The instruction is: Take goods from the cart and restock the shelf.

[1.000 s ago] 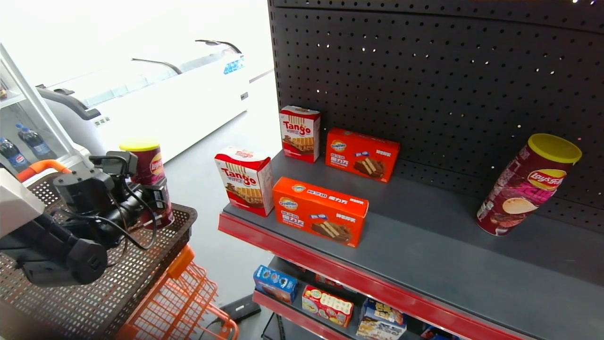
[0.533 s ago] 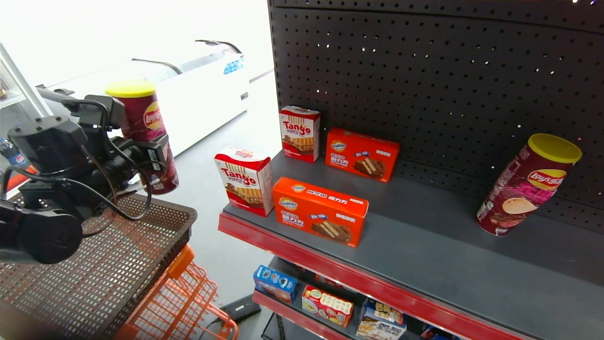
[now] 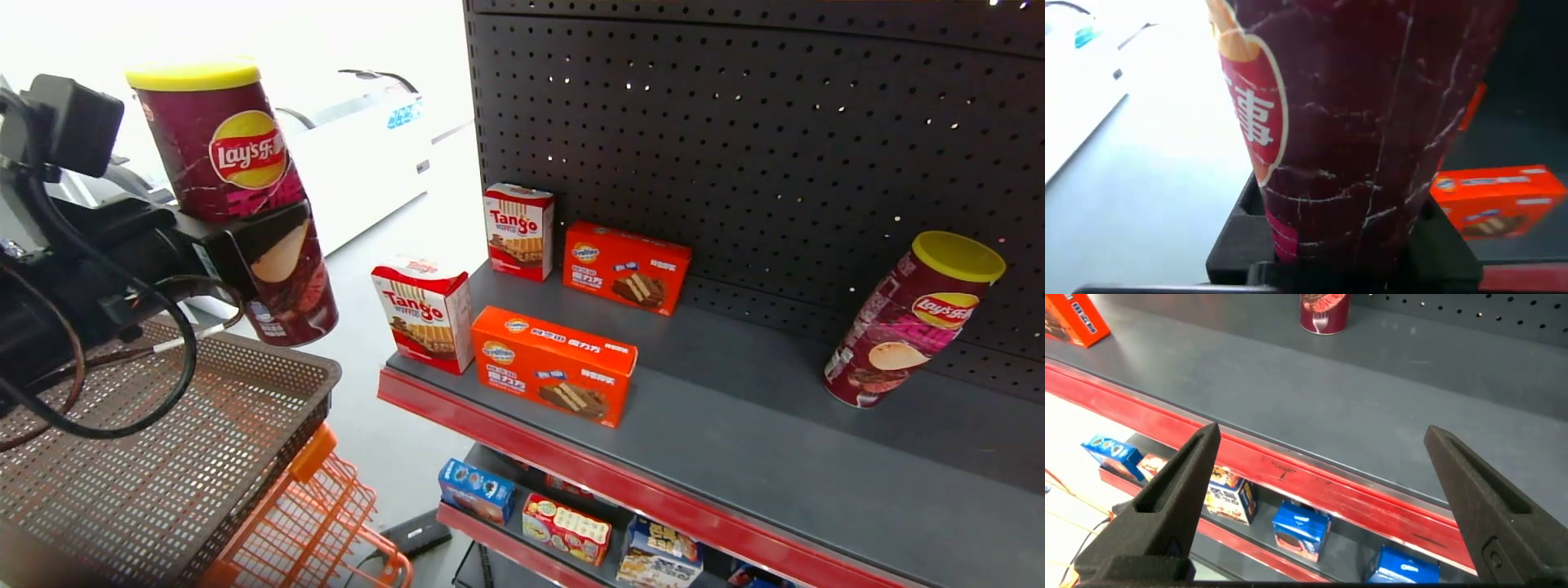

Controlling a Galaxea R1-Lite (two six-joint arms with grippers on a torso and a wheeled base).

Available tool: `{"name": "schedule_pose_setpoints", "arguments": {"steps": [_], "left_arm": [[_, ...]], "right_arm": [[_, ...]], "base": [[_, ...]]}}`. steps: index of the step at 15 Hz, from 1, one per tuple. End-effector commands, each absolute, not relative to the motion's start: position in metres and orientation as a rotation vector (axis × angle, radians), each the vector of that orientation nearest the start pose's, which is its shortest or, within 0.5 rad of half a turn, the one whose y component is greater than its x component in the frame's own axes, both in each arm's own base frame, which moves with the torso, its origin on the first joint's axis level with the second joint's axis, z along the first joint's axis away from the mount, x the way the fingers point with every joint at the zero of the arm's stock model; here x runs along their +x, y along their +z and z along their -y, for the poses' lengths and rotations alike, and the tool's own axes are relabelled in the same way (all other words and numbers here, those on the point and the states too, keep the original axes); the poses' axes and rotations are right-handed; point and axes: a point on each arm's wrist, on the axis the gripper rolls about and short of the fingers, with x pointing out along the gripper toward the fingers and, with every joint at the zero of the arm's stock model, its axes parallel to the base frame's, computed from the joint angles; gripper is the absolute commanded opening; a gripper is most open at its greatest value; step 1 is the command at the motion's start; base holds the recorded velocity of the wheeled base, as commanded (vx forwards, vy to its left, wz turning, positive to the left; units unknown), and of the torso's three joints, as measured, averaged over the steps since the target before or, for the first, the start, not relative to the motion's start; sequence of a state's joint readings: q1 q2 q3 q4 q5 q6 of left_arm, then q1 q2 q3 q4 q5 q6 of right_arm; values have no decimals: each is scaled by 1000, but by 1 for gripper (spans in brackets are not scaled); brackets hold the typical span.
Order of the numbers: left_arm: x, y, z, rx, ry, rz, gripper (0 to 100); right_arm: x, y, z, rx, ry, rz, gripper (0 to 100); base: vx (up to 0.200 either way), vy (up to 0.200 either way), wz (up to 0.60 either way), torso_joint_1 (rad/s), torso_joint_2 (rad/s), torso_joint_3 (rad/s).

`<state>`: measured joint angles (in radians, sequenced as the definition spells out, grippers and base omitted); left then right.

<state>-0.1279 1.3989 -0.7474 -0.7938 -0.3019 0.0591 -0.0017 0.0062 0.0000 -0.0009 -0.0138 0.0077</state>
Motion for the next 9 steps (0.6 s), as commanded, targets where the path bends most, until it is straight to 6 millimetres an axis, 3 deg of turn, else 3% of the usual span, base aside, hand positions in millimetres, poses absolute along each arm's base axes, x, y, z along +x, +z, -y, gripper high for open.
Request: {"name": "schedule_pose_setpoints", "arguments": {"steps": [1, 4, 9], "left_arm": [[205, 275, 44, 63, -513, 213, 0], [180, 283, 64, 47, -637, 255, 0], [157, 269, 86, 30, -735, 143, 0]], "right_arm": [[-22, 76, 0, 8, -15, -5, 100], [-22, 76, 0, 8, -15, -6, 100], [-22, 76, 0, 8, -15, -6, 100]], "base": [[0, 0, 0, 0, 0, 0], [0, 0, 0, 0, 0, 0], [0, 0, 0, 0, 0, 0]]}}
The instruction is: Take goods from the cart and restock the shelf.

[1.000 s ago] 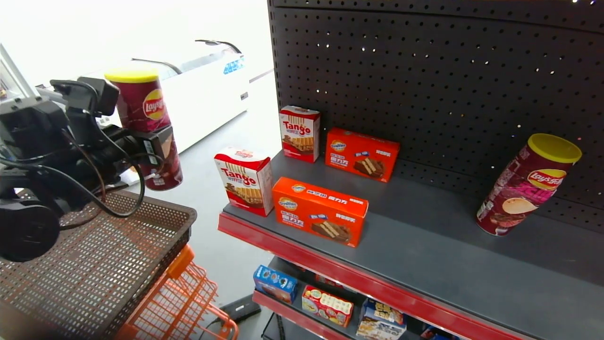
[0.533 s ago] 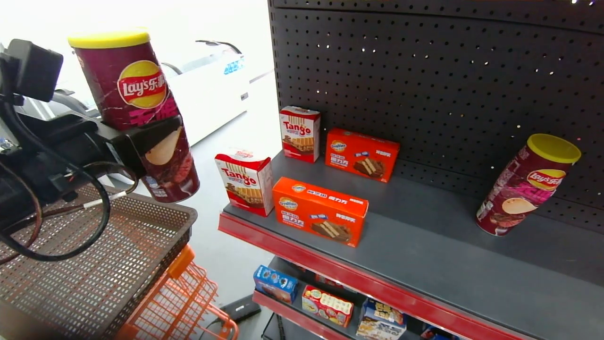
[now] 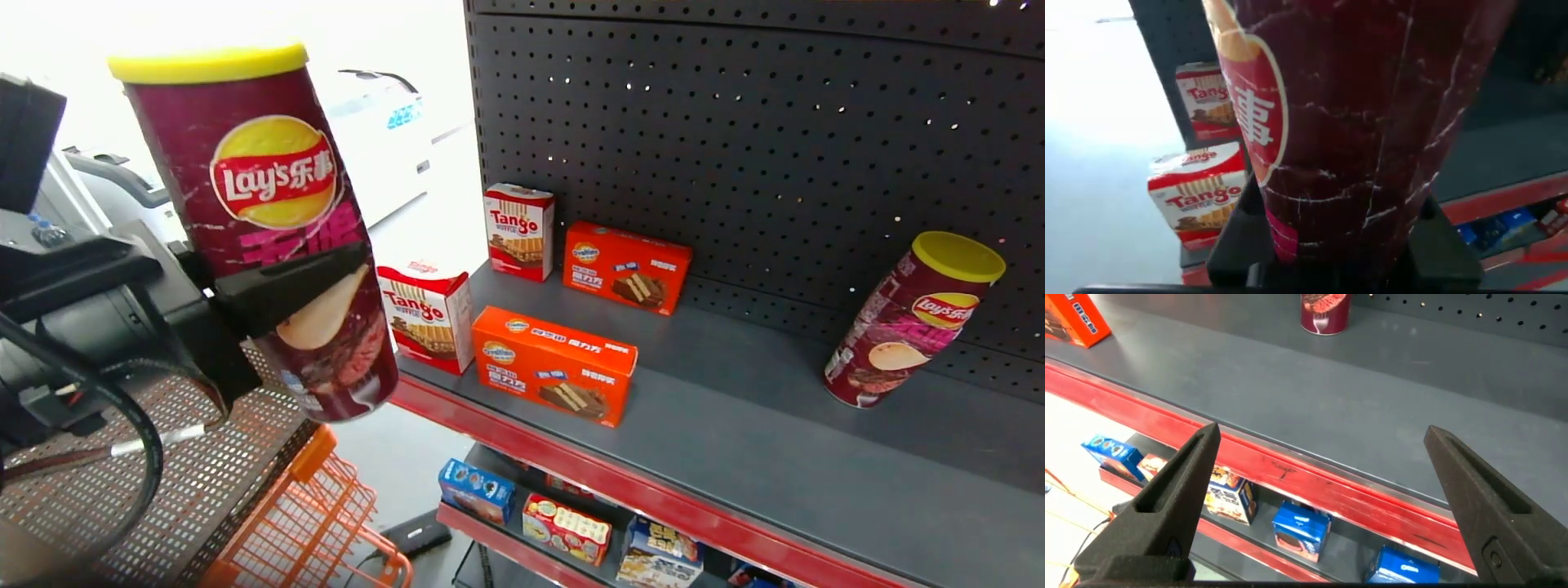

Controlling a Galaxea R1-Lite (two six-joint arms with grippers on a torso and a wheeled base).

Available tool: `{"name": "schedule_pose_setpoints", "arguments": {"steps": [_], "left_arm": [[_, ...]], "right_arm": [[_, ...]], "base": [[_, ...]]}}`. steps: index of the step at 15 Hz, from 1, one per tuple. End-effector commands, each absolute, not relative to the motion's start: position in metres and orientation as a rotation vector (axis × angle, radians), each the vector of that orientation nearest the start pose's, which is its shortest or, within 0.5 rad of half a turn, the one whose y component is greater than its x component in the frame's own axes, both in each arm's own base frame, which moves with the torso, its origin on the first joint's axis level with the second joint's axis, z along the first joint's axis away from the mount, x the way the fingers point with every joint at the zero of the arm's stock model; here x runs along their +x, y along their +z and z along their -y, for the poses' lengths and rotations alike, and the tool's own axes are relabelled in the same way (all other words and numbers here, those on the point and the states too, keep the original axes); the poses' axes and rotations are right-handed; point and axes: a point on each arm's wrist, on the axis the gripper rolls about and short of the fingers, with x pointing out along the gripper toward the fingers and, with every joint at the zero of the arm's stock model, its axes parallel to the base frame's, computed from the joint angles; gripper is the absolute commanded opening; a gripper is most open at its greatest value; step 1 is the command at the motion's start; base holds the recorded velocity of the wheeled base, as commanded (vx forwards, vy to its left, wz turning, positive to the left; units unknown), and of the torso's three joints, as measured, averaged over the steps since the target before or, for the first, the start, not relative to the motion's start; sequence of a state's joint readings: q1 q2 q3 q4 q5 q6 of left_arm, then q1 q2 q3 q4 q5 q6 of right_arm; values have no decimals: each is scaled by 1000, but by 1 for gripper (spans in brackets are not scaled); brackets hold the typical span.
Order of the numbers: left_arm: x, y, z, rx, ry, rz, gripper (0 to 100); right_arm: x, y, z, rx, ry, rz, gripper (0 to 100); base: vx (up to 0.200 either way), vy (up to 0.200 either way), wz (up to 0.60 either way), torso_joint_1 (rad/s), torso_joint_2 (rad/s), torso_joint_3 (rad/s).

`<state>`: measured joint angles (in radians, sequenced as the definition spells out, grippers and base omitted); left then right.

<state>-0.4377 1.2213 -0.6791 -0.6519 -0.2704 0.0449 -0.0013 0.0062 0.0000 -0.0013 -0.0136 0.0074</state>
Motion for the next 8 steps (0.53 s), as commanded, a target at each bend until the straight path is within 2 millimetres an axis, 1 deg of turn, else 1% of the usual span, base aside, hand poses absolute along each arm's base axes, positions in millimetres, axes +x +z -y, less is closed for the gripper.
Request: {"name": "schedule_pose_setpoints", "arguments": {"steps": [1, 3, 5, 8], "left_arm": [[153, 260, 88, 32, -770, 116, 0], [148, 255, 95, 33, -838, 100, 0], [147, 257, 95, 32, -847, 108, 0], [146, 256, 96, 33, -919, 107, 0]], "right_arm": [[-22, 76, 0, 8, -15, -6, 100], [-22, 76, 0, 8, -15, -5, 100], [-22, 76, 0, 6, -15, -8, 100], [-22, 76, 0, 3, -12, -8, 100]], "base": [[0, 0, 0, 0, 0, 0], [0, 0, 0, 0, 0, 0], [0, 0, 0, 0, 0, 0], [0, 0, 0, 0, 0, 0]]}}
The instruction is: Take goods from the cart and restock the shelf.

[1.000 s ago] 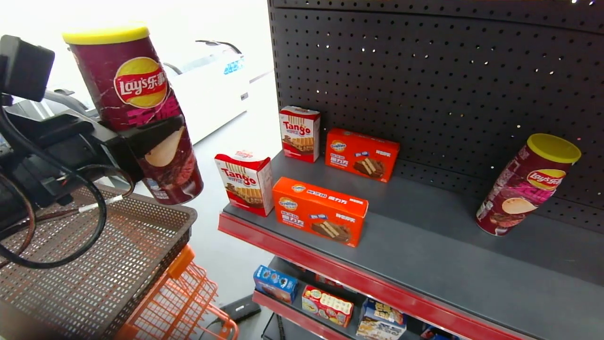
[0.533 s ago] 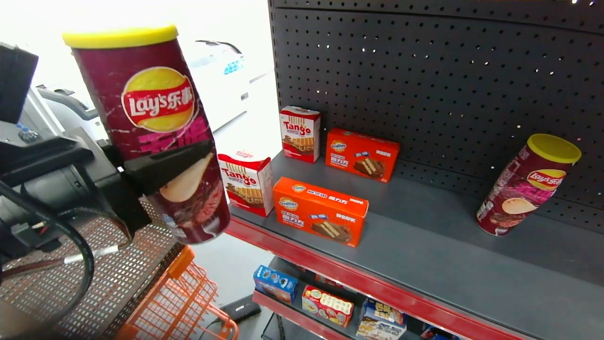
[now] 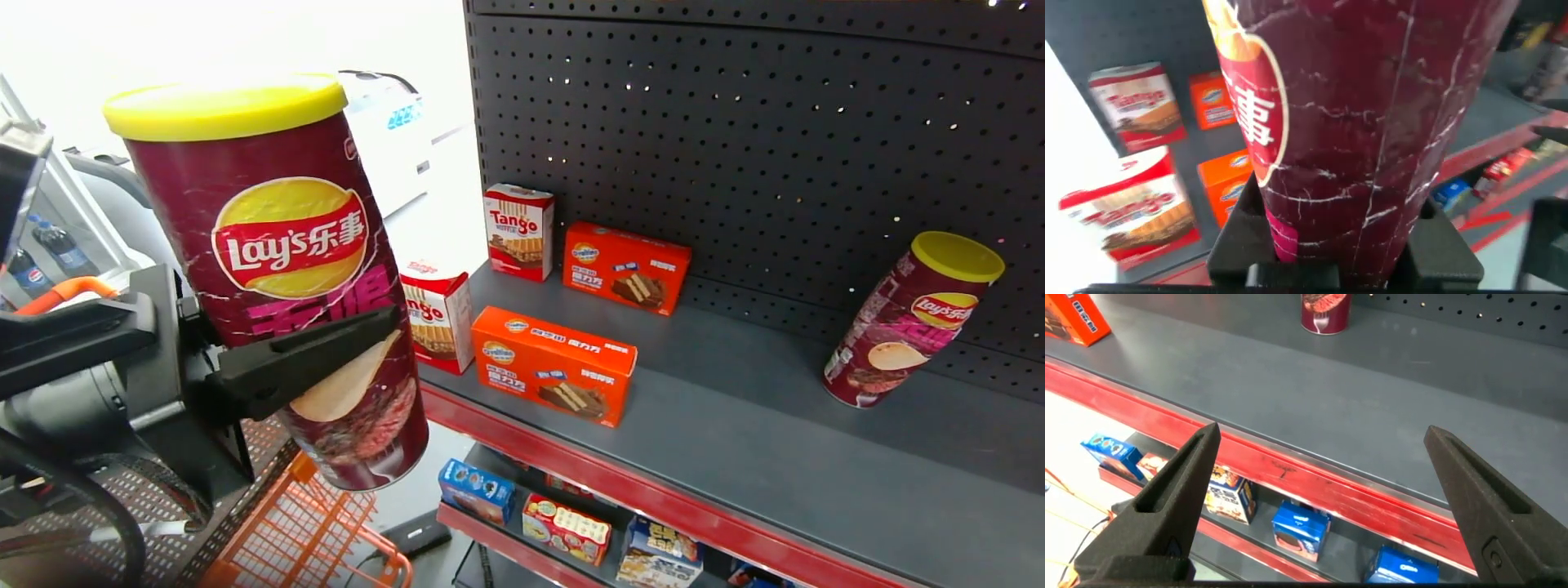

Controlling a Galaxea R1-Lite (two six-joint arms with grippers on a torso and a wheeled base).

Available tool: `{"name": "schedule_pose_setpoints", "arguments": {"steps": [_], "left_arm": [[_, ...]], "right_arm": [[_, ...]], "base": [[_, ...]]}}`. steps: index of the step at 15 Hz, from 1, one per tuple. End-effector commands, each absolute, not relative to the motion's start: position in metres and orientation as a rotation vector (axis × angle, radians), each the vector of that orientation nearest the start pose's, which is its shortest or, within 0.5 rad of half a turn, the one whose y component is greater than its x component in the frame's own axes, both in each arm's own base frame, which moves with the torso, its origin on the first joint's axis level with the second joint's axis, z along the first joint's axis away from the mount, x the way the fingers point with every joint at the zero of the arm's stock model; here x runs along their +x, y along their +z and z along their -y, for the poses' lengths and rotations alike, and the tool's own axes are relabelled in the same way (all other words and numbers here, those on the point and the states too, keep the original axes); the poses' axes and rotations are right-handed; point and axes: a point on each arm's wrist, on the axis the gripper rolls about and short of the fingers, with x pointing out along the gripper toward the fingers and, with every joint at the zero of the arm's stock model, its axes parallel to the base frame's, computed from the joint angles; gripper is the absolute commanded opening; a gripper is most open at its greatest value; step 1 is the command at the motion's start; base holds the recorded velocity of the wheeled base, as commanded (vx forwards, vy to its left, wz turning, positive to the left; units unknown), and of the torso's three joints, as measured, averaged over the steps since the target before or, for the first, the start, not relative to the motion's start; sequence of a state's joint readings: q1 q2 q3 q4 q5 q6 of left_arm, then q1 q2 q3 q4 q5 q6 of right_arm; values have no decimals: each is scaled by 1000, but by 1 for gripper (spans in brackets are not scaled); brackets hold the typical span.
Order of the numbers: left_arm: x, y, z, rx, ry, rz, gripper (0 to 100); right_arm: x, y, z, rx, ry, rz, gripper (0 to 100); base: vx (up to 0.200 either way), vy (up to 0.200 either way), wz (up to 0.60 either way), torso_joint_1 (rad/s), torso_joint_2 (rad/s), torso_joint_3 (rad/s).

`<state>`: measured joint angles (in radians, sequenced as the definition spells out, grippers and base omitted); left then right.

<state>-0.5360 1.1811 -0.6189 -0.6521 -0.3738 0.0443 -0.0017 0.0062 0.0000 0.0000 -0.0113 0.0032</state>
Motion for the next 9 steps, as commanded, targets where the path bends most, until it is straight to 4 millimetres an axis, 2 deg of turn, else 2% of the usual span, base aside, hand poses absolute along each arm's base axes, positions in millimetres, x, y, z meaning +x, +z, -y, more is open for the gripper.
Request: {"name": "schedule_pose_setpoints", "arguments": {"steps": [1, 5, 9], "left_arm": [[145, 254, 97, 36, -938, 103, 0], [147, 253, 99, 36, -946, 97, 0], [147, 253, 99, 36, -950, 94, 0]], "right_arm": [[-22, 76, 0, 3, -12, -8, 100], [-22, 76, 0, 6, -14, -6, 100], [-22, 76, 0, 6, -14, -8, 100]], "base": [[0, 0, 0, 0, 0, 0], [0, 0, 0, 0, 0, 0], [0, 0, -600, -5, 5, 2]]}}
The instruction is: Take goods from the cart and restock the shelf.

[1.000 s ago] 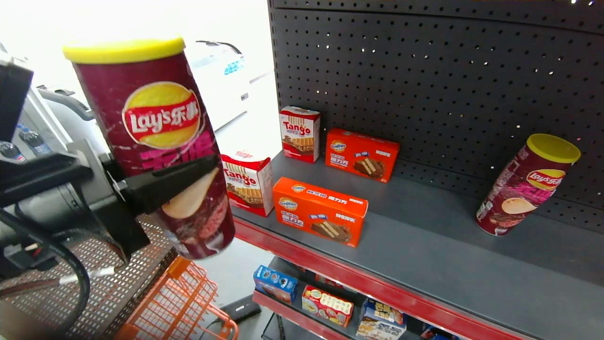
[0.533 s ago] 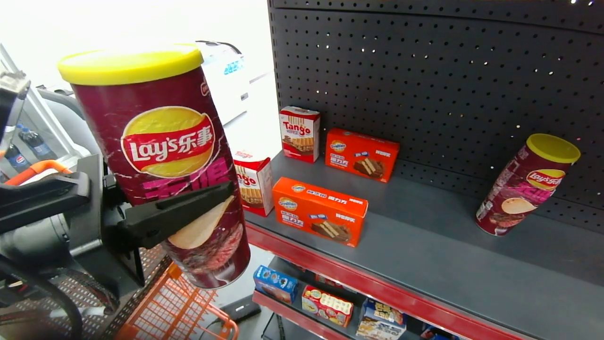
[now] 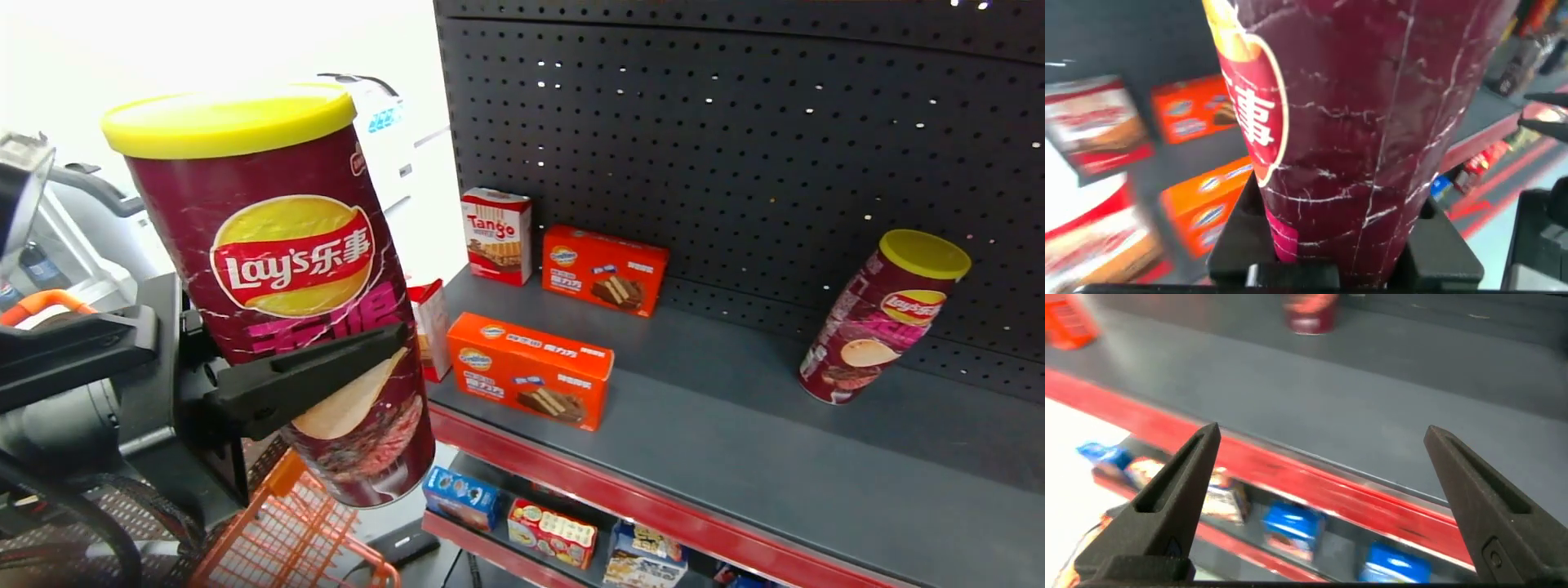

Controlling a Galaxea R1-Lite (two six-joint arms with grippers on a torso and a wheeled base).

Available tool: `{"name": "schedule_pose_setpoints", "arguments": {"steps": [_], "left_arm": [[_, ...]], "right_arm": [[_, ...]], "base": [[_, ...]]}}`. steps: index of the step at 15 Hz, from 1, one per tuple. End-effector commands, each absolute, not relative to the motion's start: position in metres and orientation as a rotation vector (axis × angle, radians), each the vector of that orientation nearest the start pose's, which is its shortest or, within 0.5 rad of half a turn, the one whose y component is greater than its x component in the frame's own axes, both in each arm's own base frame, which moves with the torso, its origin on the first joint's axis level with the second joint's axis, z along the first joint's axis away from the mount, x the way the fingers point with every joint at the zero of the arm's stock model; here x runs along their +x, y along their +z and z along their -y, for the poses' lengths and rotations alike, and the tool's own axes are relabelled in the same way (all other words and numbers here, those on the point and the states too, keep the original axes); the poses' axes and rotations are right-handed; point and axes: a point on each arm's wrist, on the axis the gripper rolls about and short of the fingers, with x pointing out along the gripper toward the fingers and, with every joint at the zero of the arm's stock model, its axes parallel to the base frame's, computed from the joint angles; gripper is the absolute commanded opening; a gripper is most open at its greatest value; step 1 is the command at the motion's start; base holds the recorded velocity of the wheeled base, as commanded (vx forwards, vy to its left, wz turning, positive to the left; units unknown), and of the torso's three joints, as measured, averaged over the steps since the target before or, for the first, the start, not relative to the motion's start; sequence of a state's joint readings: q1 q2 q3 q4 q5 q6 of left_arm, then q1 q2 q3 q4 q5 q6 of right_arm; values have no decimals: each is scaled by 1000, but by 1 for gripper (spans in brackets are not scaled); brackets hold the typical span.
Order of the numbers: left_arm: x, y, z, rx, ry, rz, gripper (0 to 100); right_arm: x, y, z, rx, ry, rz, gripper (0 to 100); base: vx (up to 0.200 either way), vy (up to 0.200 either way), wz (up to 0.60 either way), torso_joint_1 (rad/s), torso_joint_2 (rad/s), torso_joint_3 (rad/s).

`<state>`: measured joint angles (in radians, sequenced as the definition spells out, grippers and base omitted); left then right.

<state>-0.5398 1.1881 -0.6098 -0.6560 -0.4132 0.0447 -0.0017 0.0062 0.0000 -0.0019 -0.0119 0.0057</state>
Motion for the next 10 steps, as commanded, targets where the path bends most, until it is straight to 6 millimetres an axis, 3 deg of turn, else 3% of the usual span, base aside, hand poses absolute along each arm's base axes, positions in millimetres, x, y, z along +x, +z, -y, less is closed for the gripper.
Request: {"name": "schedule_pose_setpoints", "arguments": {"steps": [1, 7, 10], "left_arm": [[147, 253, 99, 37, -963, 96, 0], [147, 254, 99, 37, -966, 100, 0], [147, 253, 98, 37, -964, 96, 0]], "right_arm": [[-22, 76, 0, 6, -14, -6, 100], [-22, 76, 0, 6, -14, -5, 100], [-22, 76, 0, 6, -14, -8, 100]], "base": [[0, 0, -600, 2, -7, -2], [0, 0, -600, 2, 6, 1], [0, 0, 0, 0, 0, 0]]}}
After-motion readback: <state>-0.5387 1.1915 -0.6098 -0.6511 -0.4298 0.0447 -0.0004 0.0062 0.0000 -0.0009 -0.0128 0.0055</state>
